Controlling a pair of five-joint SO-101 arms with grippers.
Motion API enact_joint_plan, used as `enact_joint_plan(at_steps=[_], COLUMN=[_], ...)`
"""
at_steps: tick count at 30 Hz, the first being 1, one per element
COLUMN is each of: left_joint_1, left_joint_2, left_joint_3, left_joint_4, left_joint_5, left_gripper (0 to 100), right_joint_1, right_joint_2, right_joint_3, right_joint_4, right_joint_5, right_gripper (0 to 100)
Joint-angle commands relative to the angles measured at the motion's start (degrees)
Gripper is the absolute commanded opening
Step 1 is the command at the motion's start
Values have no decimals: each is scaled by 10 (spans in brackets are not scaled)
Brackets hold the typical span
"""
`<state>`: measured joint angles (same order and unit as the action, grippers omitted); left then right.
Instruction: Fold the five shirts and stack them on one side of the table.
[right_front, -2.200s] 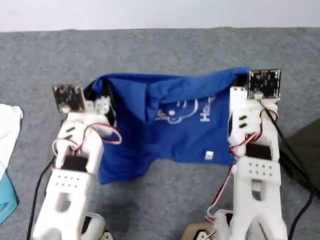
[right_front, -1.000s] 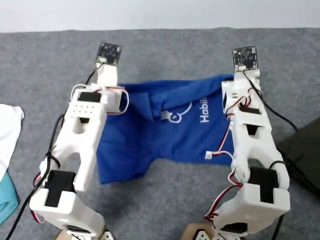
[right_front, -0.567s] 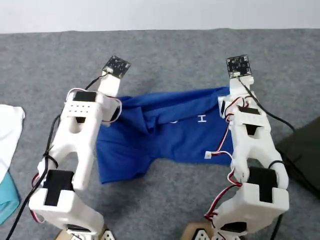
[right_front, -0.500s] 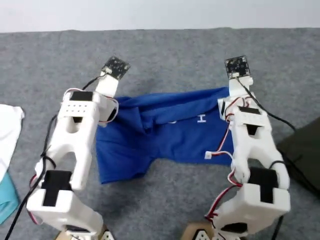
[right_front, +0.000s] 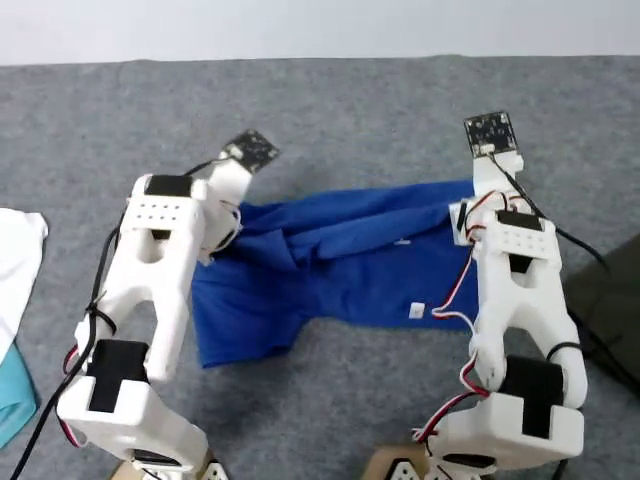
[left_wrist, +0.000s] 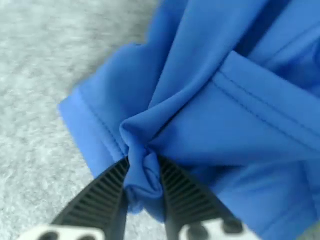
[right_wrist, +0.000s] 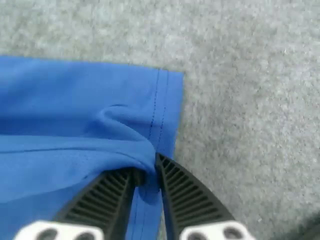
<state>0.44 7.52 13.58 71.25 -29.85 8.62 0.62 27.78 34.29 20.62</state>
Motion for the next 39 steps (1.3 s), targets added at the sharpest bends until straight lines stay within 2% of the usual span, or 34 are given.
enact_joint_plan(at_steps=[1, 15, 30, 35, 39], left_joint_1=[3, 2, -2, -7, -14], left_joint_2=[-5, -5, -4, -4, -4], left_joint_3=[-25, -25, -25, -25, -25], left_joint_4=[18, 85, 84, 86, 85], left_joint_5=[-18, -105, -117, -154, -170], left_gripper=[4, 4, 4, 4, 4], right_joint_1=[12, 14, 35, 54, 49], right_joint_2=[-53, -80, -79, -79, -80], right_joint_3=[-36, -34, 36, 37, 37], right_joint_4=[38, 170, 175, 179, 225], right_joint_5=[10, 76, 172, 207, 215], right_gripper=[8, 8, 8, 8, 8])
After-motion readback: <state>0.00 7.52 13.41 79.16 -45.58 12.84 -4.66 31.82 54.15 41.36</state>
